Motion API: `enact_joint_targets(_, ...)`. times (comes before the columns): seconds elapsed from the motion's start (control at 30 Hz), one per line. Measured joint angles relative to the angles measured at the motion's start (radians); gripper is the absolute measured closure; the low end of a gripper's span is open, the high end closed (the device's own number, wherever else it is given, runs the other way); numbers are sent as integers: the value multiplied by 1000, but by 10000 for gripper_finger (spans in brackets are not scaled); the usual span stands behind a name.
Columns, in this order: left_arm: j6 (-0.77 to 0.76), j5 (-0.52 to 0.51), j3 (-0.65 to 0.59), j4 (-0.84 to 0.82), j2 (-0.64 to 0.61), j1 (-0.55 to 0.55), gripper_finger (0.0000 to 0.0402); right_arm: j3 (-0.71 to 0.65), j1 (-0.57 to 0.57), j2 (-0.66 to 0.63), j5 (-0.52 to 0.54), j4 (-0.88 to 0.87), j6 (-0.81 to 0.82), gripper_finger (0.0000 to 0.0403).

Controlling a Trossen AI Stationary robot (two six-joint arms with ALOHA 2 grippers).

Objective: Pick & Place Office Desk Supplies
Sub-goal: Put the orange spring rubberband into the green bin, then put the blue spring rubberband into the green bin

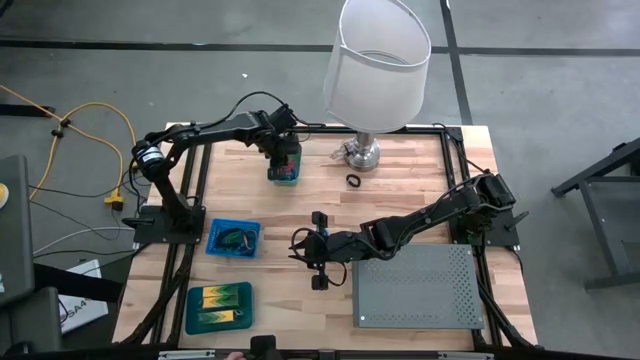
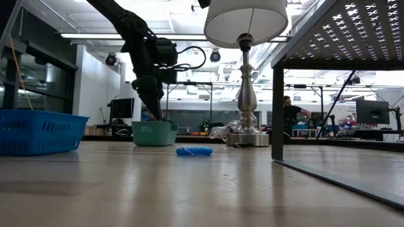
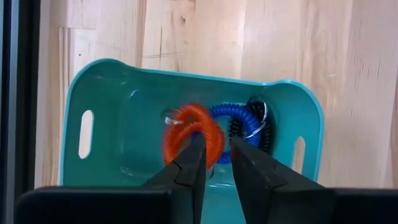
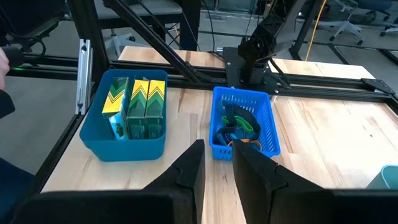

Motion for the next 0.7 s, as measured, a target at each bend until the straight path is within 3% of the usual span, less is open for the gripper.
enact_joint_targets(0.37,-2,9,0,2,0,0,318,0,0,0,0,0,0,334)
enact_joint_targets(0.7,66,172,0,11,-6,-47,318,0,0,0,0,0,0,334)
